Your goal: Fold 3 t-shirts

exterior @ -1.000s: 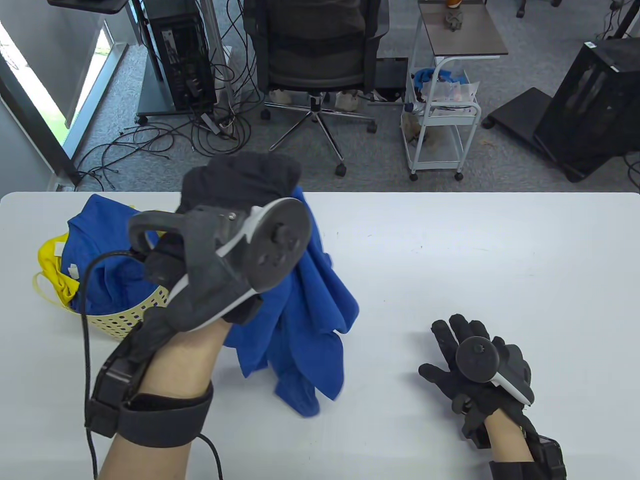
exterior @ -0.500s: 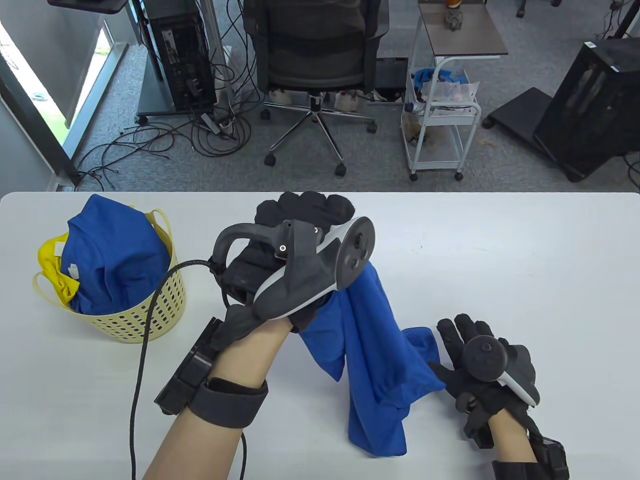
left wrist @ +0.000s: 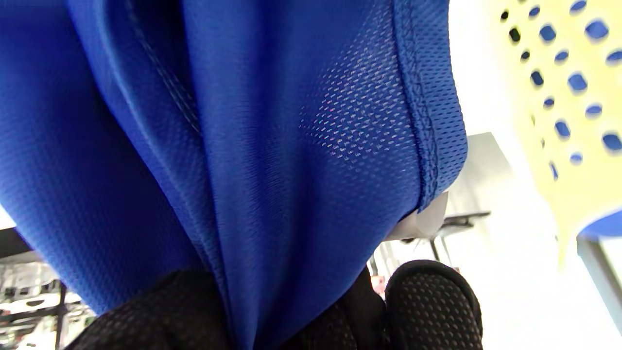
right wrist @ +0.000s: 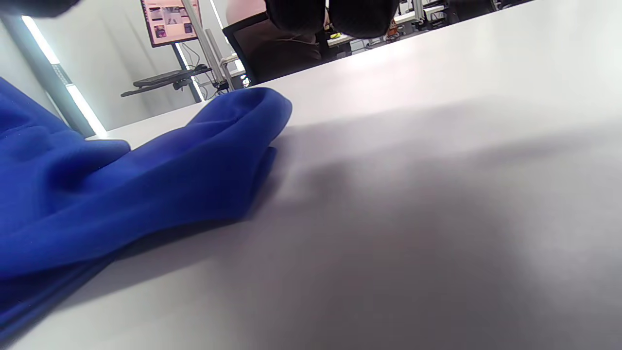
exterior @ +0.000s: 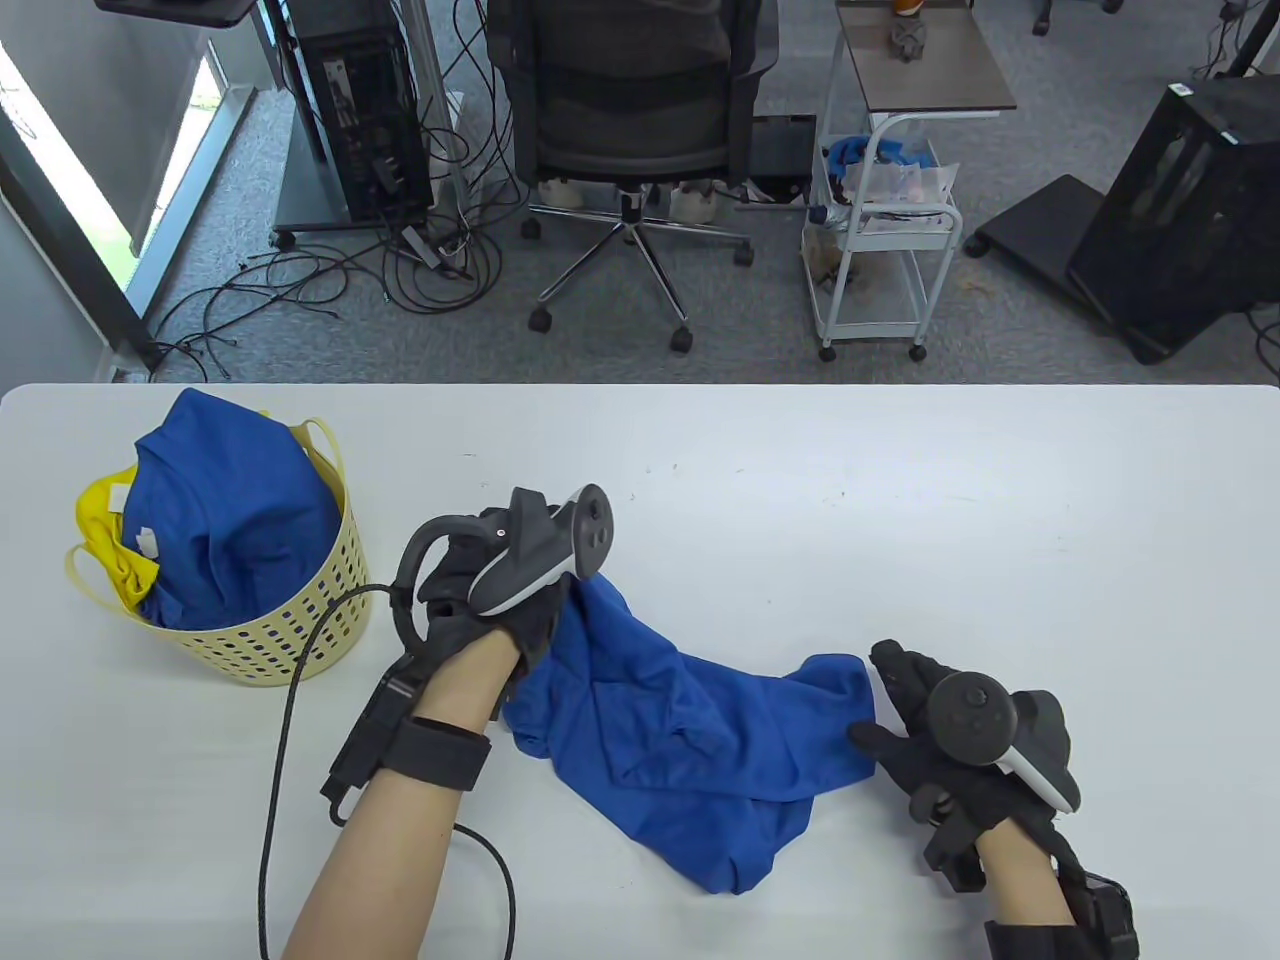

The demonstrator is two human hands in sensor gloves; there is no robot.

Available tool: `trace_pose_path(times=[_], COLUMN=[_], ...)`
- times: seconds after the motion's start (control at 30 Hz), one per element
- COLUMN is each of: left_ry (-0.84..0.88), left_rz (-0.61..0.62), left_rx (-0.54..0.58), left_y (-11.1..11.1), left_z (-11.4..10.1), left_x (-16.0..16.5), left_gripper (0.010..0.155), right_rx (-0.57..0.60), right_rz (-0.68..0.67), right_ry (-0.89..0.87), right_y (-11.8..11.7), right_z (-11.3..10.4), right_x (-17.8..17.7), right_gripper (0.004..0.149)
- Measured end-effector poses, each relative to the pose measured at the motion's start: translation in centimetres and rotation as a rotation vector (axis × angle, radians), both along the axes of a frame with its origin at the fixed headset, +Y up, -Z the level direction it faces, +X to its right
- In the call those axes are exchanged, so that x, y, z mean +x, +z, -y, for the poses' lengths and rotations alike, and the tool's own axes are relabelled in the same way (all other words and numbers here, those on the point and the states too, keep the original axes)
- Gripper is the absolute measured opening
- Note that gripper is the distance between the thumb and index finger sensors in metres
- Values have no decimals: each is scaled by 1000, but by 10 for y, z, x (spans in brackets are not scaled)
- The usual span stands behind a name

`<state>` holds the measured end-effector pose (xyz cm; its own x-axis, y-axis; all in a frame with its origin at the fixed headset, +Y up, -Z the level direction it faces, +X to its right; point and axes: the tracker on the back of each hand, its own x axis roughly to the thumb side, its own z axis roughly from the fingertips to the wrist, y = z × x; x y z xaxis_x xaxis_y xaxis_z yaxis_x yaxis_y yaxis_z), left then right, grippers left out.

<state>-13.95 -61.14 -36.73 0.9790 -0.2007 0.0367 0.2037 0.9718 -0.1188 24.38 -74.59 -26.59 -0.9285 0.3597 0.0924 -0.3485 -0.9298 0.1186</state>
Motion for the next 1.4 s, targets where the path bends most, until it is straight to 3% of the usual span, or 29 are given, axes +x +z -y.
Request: trace_pose_path(times=[0.2,0.33,0.43,0.5,0.6,0.7,0.8,0.83,0.87,0.9,0.97,1.1,1.2,1.27,1.4], left_ry=[14,112,209,226,221,117,18,-14,-41,-51,-45,-14,-28,-27,-44], left_rz=[1,34,61,55,12,23,69,44,23,20,35,24,21,27,45], left_rx=[77,129,218,238,115,39,-67,-115,-157,-174,-165,-148,-117,-99,-76], left_y=[-1,21,49,57,61,61,57,55,53,52,51,50,51,52,55], left_z=[18,23,42,56,91,120,140,146,151,154,158,154,153,153,148], left_x=[-29,-46,-66,-76,-89,-87,-82,-81,-81,-82,-84,-87,-88,-88,-92], left_gripper=[50,64,76,72,58,55,62,63,63,60,58,53,47,42,39], right_rx=[72,125,167,182,145,70,-46,-162,-282,-309,-238,-168,-19,-6,-47], right_rz=[-84,-144,-215,-256,-351,-424,-470,-487,-480,-471,-450,-397,-279,-233,-135], right_ry=[53,73,74,62,36,74,151,181,205,210,228,565,710,717,652], right_y=[5,13,22,28,38,42,41,39,38,38,39,45,41,37,28], right_z=[-8,-15,-24,-27,-26,-17,-2,7,15,17,16,11,13,14,3], right_x=[-19,-31,-41,-48,-69,-89,-104,-107,-107,-107,-107,-114,-115,-111,-85], right_gripper=[75,72,68,62,50,44,54,61,69,73,79,85,67,52,47])
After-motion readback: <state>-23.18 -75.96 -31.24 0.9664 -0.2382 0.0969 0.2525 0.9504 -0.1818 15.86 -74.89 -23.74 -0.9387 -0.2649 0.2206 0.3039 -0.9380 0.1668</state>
